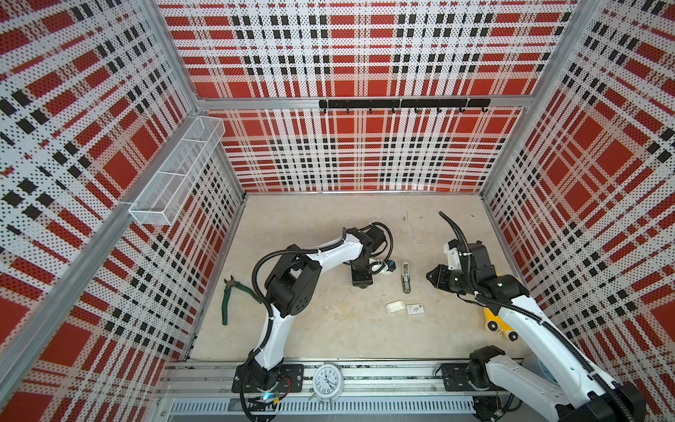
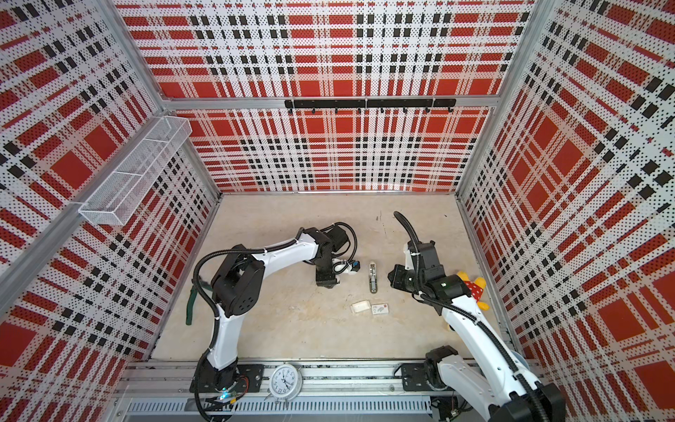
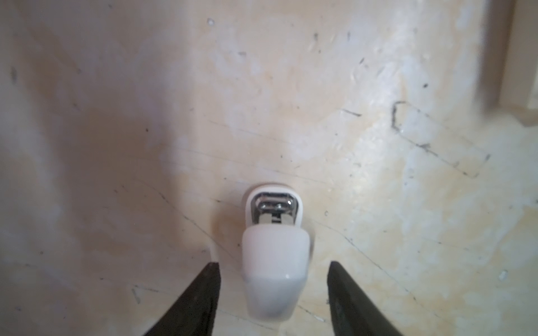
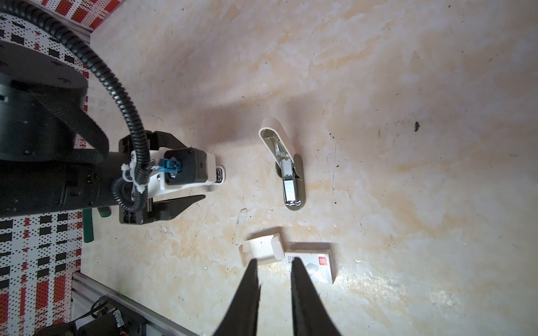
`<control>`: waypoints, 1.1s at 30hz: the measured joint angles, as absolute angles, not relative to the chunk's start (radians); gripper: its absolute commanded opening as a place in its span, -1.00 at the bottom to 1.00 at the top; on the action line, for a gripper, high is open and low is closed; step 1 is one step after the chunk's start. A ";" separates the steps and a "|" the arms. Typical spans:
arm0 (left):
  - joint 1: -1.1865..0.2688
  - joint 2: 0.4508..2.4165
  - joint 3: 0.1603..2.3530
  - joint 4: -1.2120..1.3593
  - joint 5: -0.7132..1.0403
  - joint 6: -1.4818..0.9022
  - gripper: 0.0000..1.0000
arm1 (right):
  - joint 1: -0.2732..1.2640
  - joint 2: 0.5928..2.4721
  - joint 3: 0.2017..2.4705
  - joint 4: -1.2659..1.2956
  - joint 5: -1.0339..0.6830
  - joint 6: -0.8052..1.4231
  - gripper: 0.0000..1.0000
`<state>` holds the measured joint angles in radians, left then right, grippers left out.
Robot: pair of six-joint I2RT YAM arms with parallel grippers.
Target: Load the staples into the stapler
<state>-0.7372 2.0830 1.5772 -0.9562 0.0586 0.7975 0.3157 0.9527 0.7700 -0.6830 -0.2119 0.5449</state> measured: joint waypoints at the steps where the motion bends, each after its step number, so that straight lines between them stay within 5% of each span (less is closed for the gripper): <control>1: -0.737 2.076 1.570 -0.948 0.054 0.797 0.26 | 0.316 0.953 0.770 -0.683 -0.212 0.545 -0.55; 20: -0.717 1.972 1.503 -0.925 0.061 0.818 0.49 | 0.325 1.106 0.686 -0.492 -0.239 0.506 -0.10; 33: -0.545 1.737 1.495 -0.958 0.201 0.731 0.61 | 0.476 1.361 0.709 -0.396 -0.101 0.459 0.10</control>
<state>-0.5449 1.7374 1.4952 -0.9577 0.2012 0.7315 0.4759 1.3609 0.7090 -0.3958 -0.1013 0.4591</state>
